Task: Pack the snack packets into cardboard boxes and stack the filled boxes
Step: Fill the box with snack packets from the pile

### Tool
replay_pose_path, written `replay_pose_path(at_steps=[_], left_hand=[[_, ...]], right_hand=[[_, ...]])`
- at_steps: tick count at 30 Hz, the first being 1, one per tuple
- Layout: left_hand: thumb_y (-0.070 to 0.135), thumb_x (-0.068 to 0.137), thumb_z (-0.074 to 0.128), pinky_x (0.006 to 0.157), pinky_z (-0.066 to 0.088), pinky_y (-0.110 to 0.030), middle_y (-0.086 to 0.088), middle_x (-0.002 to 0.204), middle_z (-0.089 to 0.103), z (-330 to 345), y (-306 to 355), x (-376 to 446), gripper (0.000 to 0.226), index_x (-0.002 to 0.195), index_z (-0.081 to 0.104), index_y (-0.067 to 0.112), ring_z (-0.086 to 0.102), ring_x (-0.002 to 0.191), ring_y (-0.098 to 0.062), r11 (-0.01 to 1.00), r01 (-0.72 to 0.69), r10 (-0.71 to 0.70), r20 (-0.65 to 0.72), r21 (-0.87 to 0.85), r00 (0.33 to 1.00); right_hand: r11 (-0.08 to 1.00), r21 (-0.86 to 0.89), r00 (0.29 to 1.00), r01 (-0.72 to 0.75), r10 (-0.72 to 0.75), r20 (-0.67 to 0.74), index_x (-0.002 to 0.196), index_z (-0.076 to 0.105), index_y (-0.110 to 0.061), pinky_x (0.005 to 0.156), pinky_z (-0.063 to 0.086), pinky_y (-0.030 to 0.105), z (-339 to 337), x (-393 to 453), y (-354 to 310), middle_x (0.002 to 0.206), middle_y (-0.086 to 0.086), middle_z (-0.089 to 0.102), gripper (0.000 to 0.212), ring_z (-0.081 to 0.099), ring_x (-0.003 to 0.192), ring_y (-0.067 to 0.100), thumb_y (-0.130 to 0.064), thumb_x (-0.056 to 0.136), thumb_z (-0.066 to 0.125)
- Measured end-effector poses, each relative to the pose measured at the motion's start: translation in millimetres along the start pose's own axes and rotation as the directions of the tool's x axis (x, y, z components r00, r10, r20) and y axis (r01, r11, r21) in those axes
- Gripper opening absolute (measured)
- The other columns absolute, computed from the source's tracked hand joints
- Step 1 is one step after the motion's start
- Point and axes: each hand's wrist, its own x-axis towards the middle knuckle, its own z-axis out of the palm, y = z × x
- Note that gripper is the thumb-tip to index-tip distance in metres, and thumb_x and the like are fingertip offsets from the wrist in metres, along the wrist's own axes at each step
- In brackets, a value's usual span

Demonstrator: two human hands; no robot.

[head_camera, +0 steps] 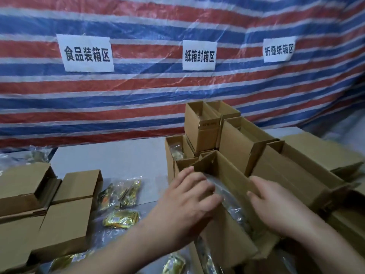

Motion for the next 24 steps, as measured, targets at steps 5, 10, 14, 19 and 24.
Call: replay_pose_path(at_steps=[5, 10, 14, 19, 24], left_hand=[[0.042, 0.075, 0.072, 0.117, 0.026, -0.044, -0.002, 0.14, 0.049, -6.0, -40.2, 63.8, 0.06, 0.127, 0.046, 0.028, 0.039, 0.136, -0.026, 0.992, 0.121, -0.122, -0.016, -0.039, 0.992], [0.027, 0.08, 0.07, 0.119, 0.023, -0.045, -0.003, 0.162, 0.013, 26.2, -83.9, 126.2, 0.063, 0.131, 0.034, 0.035, 0.018, 0.149, -0.03, 0.91, 0.404, -0.398, 0.077, -0.095, 0.914], [0.021, 0.079, 0.071, 0.093, 0.048, -0.029, 0.007, 0.158, 0.011, 64.5, -110.6, 148.0, 0.058, 0.127, 0.04, 0.032, 0.044, 0.135, -0.028, 0.856, 0.476, -0.454, 0.147, -0.2, 0.879], [0.027, 0.078, 0.074, 0.082, 0.055, -0.026, 0.007, 0.158, 0.012, 101.3, -124.1, 163.6, 0.058, 0.125, 0.04, 0.032, 0.057, 0.118, -0.023, 0.829, 0.512, -0.461, 0.245, -0.225, 0.853], [0.027, 0.08, 0.072, 0.085, 0.058, -0.037, 0.006, 0.157, 0.012, 123.8, -125.8, 165.0, 0.055, 0.125, 0.041, 0.029, 0.058, 0.114, -0.025, 0.823, 0.52, -0.444, 0.311, -0.229, 0.84]], right_hand=[[0.996, 0.074, 0.988, 0.04, -0.029, -0.152, 0.133, 0.051, -0.033, 0.072, 0.054, 0.032, -51.7, 44.0, -14.2, 0.106, -0.01, 0.061, 0.032, 0.062, 0.092, 0.01, -0.032, 0.101, 0.052], [0.994, 0.112, 0.966, 0.012, 0.017, -0.258, 0.124, 0.055, -0.021, 0.069, 0.047, 0.032, -68.3, 110.2, -29.3, 0.101, -0.002, 0.058, 0.025, 0.056, 0.088, 0.014, -0.021, 0.1, 0.05], [0.999, 0.024, 0.963, -0.035, 0.04, -0.266, 0.122, 0.058, -0.013, 0.067, 0.05, 0.033, -70.7, 152.0, -32.5, 0.107, 0.006, 0.06, 0.028, 0.059, 0.087, 0.021, -0.013, 0.094, 0.053], [0.994, -0.076, 0.97, -0.074, 0.054, -0.239, 0.098, 0.061, -0.015, 0.063, 0.051, 0.032, -71.3, 188.1, -20.8, 0.09, 0.003, 0.061, 0.012, 0.059, 0.077, 0.02, -0.01, 0.089, 0.055], [0.987, -0.131, 0.965, -0.096, 0.06, -0.255, 0.094, 0.063, -0.016, 0.057, 0.049, 0.029, -57.4, 211.5, -6.3, 0.085, 0.002, 0.062, 0.004, 0.06, 0.073, 0.018, -0.014, 0.092, 0.059]])
